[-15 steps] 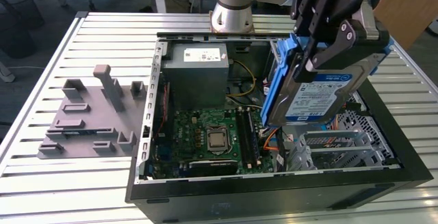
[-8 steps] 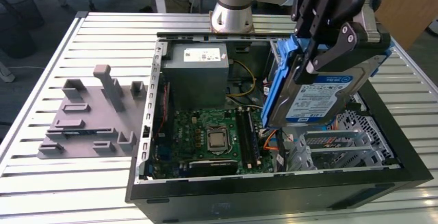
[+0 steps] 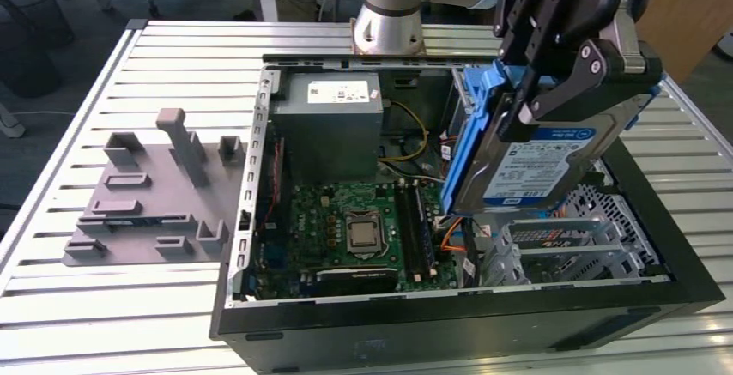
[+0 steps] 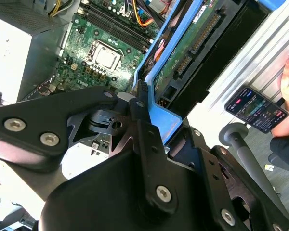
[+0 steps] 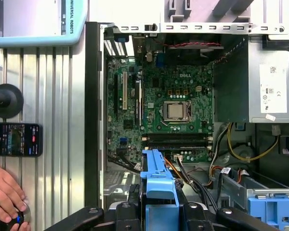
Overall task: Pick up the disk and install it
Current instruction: 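Insert the disk into the insertion slot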
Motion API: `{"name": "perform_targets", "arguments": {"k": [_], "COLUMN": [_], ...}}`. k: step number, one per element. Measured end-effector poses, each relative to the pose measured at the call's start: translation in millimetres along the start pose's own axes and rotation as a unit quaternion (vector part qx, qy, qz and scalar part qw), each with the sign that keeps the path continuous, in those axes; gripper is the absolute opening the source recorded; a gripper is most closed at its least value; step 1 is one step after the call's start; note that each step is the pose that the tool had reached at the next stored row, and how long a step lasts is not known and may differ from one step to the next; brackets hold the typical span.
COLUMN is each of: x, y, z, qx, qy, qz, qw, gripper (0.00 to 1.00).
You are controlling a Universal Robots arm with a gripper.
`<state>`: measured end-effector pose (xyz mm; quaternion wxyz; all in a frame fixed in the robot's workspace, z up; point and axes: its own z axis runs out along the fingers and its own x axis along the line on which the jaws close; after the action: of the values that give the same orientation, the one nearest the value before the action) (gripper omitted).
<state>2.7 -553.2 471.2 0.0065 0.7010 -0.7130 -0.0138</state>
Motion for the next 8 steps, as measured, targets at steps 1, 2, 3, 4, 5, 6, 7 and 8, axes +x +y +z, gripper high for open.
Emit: {"name": "perform_targets", "arguments": {"k": [1, 2, 3, 4, 5, 6, 7, 8], "x": [0.0, 0.0, 0.0, 0.0, 0.1, 0.2, 0.3, 0.6], "y": [-0.3, -0.7, -1.0, -1.3, -1.6, -1.9, -2.2, -2.3], "z": [0.1, 0.2, 0.3, 0.4, 0.5, 0.6, 0.7, 1.0], "qx": [0.0000, 0.0000, 0.0000, 0.0000, 0.0000, 0.0000, 0.0000, 0.0000], "qy": [0.0000, 0.0000, 0.0000, 0.0000, 0.0000, -0.0001, 0.0000, -0.0001], "qz": [0.000, 0.000, 0.000, 0.000, 0.000, 0.000, 0.000, 0.000], "qw": [1.0000, 1.0000, 1.0000, 1.0000, 1.0000, 1.0000, 1.0000, 1.0000], "gripper": [0.36, 0.36, 0.36, 0.36, 0.36, 0.36, 0.36, 0.36]}}
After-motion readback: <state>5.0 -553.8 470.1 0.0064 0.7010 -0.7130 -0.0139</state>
